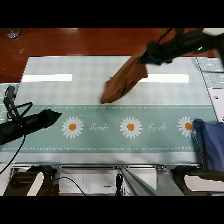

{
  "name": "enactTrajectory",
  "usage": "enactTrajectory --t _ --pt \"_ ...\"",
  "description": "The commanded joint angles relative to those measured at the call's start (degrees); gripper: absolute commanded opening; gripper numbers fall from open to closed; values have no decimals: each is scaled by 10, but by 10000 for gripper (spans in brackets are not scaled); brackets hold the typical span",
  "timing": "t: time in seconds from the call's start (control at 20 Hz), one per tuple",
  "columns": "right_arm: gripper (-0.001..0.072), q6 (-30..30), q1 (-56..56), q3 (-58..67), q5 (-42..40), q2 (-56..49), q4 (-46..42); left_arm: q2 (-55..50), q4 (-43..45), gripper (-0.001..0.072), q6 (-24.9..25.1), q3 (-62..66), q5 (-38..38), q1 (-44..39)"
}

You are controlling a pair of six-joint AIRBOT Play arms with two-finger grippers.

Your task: Fold the shirts.

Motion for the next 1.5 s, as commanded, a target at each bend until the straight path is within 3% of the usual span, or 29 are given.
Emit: enactTrajectory --t 0.0,0.3,0.65,0.95,1.0,1.1,1.15,1.3,1.35,1.4,1.45 --pt "27 76 -60 121 109 24 -62 0 -16 25 0 0 0 0" --pt "26 144 -247 120 283 113 -197 0 -17 25 1 0 5 0" --pt "28 166 -501 -57 285 301 -242 0 -17 25 1 0 4 0" --pt "32 149 -692 -245 284 456 -436 0 -53 26 -1 0 32 0" --pt "96 145 -716 -274 284 471 -453 0 -53 25 -1 0 38 0" --pt "568 149 -728 -325 282 489 -438 0 -53 25 -1 0 49 0" --pt "631 135 -727 -337 273 488 -413 0 -53 26 0 0 55 0" --pt "618 119 -727 -319 216 462 -356 -1 -53 26 28 1 94 1" --pt "572 109 -727 -298 189 443 -295 -4 -54 26 44 7 119 1" --pt "385 92 -727 -272 165 420 -213 -12 -54 25 63 21 138 1" --pt "96 70 -727 -241 140 392 -99 -30 -54 24 77 52 146 1"
